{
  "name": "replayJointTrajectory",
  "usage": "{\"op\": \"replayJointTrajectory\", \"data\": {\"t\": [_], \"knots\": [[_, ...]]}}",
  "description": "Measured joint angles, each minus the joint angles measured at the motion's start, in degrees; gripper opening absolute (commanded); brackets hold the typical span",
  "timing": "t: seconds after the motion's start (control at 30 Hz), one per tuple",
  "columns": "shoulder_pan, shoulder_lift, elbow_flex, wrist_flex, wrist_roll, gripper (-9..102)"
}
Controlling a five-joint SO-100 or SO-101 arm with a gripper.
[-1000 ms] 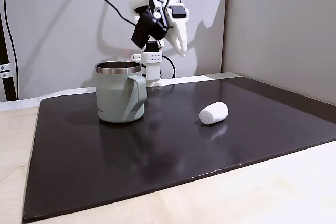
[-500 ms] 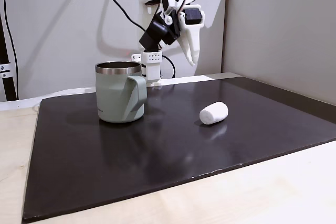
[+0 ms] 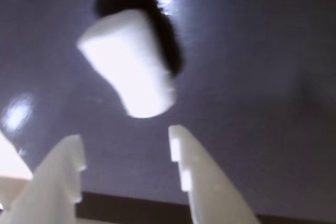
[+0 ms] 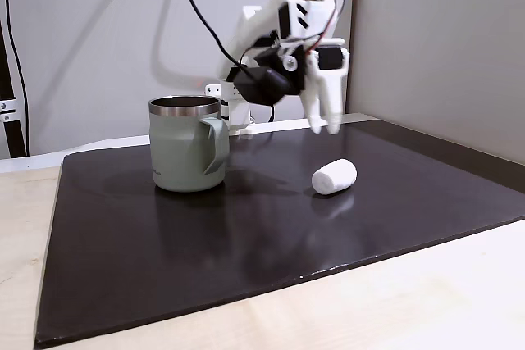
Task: Grasp a gauze and put it in the cup.
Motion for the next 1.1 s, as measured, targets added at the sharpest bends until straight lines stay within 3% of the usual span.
{"op": "replayJointTrajectory", "data": {"t": [0.77,1.1], "knots": [[-1.9,-24.2,-16.7,1.0,-3.2,19],[-2.2,-26.0,-17.9,1.0,-3.3,2]]}}
